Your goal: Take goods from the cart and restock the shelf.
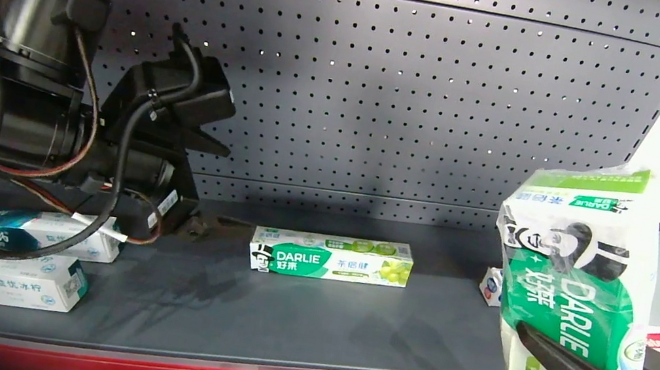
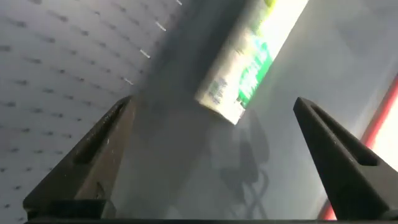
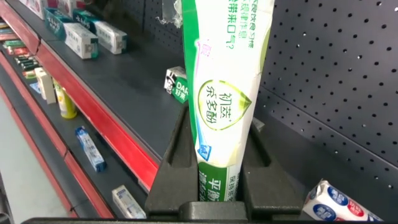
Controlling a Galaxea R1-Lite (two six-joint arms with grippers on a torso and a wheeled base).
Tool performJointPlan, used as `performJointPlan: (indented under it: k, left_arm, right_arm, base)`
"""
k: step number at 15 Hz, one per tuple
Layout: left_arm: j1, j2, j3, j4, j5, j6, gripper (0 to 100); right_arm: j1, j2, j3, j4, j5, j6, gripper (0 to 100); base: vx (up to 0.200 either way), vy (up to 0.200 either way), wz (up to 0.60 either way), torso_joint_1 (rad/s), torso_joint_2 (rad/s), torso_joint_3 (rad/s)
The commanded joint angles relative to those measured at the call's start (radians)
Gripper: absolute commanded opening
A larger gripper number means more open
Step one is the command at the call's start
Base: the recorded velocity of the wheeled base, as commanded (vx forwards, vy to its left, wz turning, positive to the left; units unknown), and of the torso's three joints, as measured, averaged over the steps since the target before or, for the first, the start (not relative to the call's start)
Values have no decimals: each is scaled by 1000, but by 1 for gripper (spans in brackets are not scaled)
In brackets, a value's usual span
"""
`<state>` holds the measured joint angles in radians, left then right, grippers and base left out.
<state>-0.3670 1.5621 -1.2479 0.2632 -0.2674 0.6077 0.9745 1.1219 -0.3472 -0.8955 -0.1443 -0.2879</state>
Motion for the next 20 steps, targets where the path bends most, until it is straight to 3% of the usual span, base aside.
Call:
performJointPlan:
  k: [1,2,3,5,8,9,10,11,13,15,16,17,18,20]
  left_arm:
    - [-4,16,-53,100,-3,43,100]
    - [-9,18,-108,225,1,80,100]
    - [-10,21,-127,255,1,92,100]
    - [-29,35,-162,291,-1,95,100]
    - [-76,82,-295,533,-4,113,100]
    - [-76,95,-318,579,-9,139,100]
    - [-69,113,-334,608,-27,207,100]
    - [-62,134,-334,602,-49,248,100]
    - [-76,154,-318,525,-62,247,100]
    - [-92,199,-292,366,-64,233,100]
    - [-95,210,-272,300,-64,211,100]
    - [-116,211,-214,215,-59,159,100]
    - [-130,210,-180,176,-55,129,100]
    - [-133,210,-166,146,-49,121,100]
  right_arm:
    - [7,2,5,0,0,-1,0]
    - [15,-1,8,0,-3,-1,0]
    - [16,-1,7,0,-3,-1,0]
    - [16,-8,8,0,-5,-1,0]
    - [16,-10,11,0,-5,-7,0]
    - [16,-10,11,0,-5,-7,0]
    - [16,-11,16,0,-5,-7,0]
    - [16,-14,17,-2,-5,-5,0]
    - [18,-21,17,-2,-3,-7,0]
    - [18,-25,20,-2,-3,-7,0]
    - [18,-30,20,-2,-3,-5,0]
    - [18,-39,34,-2,-3,-5,0]
    - [18,-42,36,-2,-3,-7,0]
    - [21,-42,33,-2,-3,-7,0]
  base:
    - [0,0,0,0,0,0]
    - [0,0,0,0,0,0]
    - [0,0,0,0,0,0]
    - [0,0,0,0,0,0]
    - [0,0,0,0,0,0]
    - [0,0,0,0,0,0]
    - [0,0,0,0,0,0]
    - [0,0,0,0,0,0]
    - [0,0,0,0,0,0]
    - [0,0,0,0,0,0]
    - [0,0,0,0,0,0]
    - [0,0,0,0,0,0]
    - [0,0,0,0,0,0]
    - [0,0,0,0,0,0]
